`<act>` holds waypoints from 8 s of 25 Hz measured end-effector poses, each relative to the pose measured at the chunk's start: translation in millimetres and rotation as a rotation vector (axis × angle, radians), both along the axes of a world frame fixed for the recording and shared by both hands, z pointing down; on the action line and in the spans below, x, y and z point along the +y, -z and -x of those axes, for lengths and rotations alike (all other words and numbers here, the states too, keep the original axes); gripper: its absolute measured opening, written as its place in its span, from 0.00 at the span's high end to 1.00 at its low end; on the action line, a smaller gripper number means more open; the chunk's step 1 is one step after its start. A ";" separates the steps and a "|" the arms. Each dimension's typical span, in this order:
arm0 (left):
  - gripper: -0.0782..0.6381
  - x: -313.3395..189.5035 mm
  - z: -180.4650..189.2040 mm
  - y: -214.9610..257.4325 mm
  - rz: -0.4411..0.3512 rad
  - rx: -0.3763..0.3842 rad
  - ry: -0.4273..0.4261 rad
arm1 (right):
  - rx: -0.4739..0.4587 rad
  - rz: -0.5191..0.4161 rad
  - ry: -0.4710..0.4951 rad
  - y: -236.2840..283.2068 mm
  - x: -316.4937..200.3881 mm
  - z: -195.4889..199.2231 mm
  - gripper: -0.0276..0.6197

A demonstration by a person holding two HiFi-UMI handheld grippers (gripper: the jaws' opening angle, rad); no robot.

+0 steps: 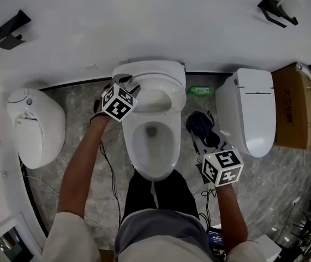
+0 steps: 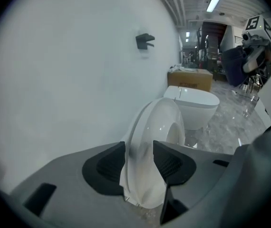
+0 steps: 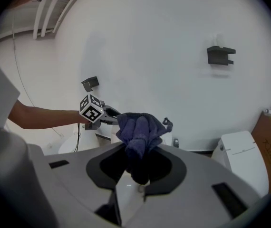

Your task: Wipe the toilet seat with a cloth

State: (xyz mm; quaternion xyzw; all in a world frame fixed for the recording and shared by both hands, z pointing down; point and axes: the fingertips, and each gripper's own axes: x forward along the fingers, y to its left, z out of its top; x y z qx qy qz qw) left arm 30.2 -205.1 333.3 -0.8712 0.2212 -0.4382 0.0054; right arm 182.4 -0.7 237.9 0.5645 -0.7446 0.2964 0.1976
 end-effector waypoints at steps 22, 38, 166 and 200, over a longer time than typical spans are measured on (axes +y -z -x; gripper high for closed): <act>0.76 157.3 22.5 27.6 -0.045 0.135 -0.165 | -0.070 -0.067 -0.004 37.6 16.0 36.2 0.83; 0.71 404.5 58.1 -83.2 0.066 0.028 -0.660 | -0.126 0.068 -0.031 -42.5 69.5 61.8 0.83; 0.88 336.8 218.4 -195.3 0.514 0.468 0.799 | 0.503 0.336 0.660 -458.2 81.1 268.4 0.82; 0.88 331.6 144.6 -205.5 0.590 0.392 0.659 | 0.648 0.341 1.111 -465.0 263.7 232.4 0.82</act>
